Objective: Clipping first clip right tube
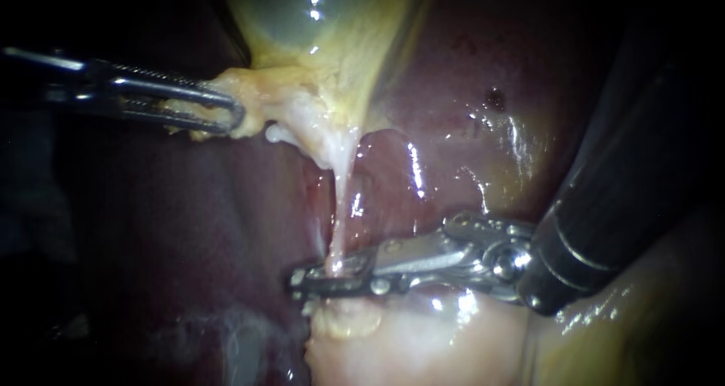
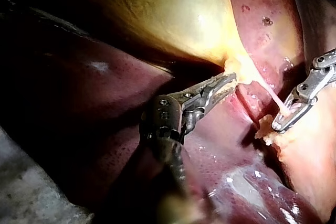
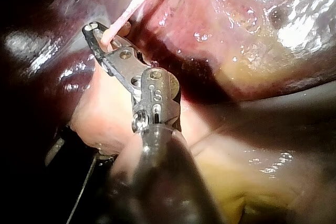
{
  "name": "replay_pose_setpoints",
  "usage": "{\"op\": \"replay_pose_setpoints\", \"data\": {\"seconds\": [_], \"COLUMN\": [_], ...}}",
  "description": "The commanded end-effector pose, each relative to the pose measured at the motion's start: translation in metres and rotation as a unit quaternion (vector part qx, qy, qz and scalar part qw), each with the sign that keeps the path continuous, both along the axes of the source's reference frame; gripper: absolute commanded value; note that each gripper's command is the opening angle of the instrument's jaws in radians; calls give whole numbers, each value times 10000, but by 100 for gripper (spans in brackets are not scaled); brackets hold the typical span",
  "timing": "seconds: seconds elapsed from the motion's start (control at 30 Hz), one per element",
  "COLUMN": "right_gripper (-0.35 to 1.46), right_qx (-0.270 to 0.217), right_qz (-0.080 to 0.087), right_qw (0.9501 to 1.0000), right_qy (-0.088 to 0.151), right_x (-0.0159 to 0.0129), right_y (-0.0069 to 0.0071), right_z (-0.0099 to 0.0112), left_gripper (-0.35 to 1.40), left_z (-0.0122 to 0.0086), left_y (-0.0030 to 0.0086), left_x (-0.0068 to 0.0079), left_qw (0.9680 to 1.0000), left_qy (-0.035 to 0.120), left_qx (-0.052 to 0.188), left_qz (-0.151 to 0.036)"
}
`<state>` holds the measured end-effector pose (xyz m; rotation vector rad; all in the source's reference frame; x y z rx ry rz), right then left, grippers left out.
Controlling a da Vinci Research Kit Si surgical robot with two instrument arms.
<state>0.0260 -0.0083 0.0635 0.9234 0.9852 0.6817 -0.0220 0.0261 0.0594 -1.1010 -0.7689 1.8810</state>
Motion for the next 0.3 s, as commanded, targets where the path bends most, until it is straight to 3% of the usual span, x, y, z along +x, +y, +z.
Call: {"op": "replay_pose_setpoints", "data": {"seconds": [0.03,0.3], "right_gripper": [-35,-35], "right_qx": [-3,-13], "right_qz": [1,0], "right_qw": [10000,10000], "right_qy": [-1,-2], "right_x": [0,0], "right_y": [-1,-2], "right_z": [0,4], "left_gripper": [-35,-35], "left_z": [0,2], "left_y": [0,1], "left_x": [0,0], "left_qw": [10000,10000], "left_qy": [1,-1], "left_qx": [0,0], "left_qz": [-1,1]}}
